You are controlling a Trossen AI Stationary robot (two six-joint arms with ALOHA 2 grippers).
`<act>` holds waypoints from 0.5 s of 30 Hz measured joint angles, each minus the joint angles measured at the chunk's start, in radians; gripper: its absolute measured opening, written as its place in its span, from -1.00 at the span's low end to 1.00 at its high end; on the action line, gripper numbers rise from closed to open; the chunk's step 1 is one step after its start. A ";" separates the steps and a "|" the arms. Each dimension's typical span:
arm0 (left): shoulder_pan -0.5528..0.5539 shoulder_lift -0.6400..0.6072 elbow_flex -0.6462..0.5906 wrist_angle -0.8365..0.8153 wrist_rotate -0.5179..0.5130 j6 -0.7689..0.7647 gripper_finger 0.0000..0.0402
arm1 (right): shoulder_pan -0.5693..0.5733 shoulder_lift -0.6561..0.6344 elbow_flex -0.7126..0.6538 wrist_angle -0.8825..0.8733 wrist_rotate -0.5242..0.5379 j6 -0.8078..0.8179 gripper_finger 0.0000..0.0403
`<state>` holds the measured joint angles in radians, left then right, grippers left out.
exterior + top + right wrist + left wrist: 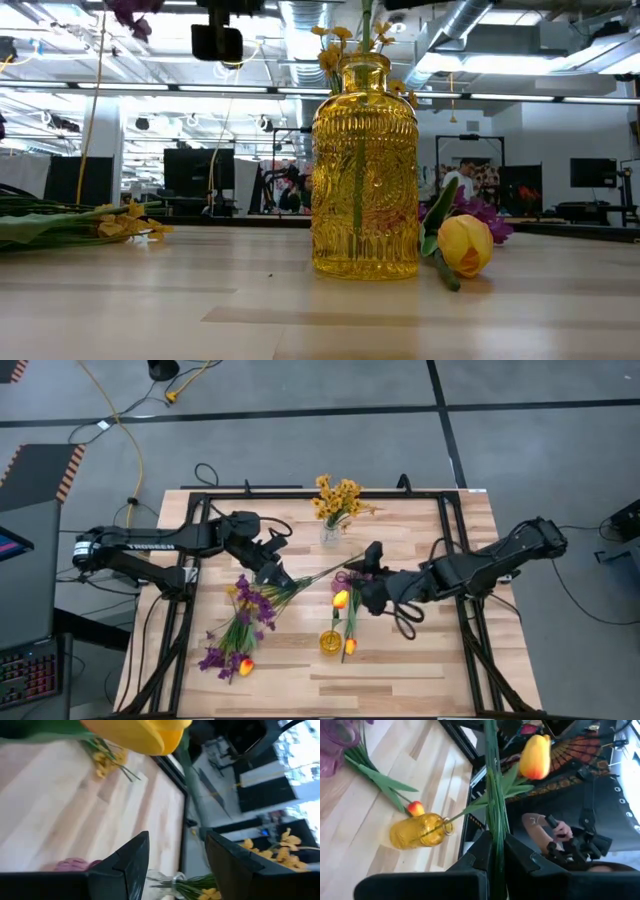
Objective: Sort flowers into vase by color
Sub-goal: Put the middle violet flowers into the violet vase
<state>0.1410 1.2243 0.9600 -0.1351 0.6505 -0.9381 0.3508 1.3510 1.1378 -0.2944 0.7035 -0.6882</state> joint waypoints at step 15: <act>0.000 0.125 0.000 0.053 0.106 -0.028 -0.92 | 0.000 0.124 0.000 0.043 0.089 -0.072 -0.01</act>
<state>0.1410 1.3494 0.9597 -0.0824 0.7560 -0.9657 0.3508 1.4754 1.1378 -0.2516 0.7921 -0.7605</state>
